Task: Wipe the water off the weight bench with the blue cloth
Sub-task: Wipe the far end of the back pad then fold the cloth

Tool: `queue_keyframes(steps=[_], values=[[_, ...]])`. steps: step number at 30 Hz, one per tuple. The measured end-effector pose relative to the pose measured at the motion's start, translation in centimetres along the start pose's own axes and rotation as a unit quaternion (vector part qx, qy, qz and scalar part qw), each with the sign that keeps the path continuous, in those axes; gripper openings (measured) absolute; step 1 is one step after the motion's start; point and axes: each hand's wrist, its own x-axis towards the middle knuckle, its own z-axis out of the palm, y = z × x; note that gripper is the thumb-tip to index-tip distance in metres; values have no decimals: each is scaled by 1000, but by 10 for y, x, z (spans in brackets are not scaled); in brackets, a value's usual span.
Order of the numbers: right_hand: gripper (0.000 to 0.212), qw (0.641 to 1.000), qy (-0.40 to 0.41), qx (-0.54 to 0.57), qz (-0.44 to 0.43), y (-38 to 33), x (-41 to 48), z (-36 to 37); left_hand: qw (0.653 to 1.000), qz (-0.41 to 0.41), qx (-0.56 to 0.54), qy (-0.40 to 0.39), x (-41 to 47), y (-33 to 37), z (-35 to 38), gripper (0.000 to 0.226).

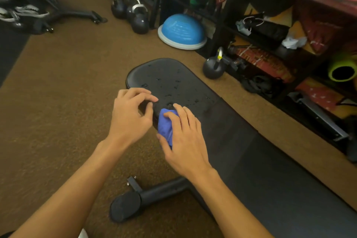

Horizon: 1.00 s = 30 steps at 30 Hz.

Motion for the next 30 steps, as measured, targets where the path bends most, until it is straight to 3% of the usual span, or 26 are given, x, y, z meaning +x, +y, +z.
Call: queue_keyframes(steps=[7,11,14,17,20,30], values=[[52,994,24,-17,106,-12,-2,7,998,36,57,-12,6,-26,10,29],[67,983,50,-49,172,-31,9,13,999,26,28,2,9,-28,15,24],[80,988,28,-53,145,-39,4,16,1000,25,11,-2,11,-28,15,21],[61,988,56,-39,137,-18,9,12,1000,19,2,-2,14,-29,14,19],[61,986,54,-41,150,3,21,6,1000,10,-7,-10,13,-27,12,19],[68,999,4,-33,3,-19,11,20,999,18,-13,-23,19,-39,4,21]])
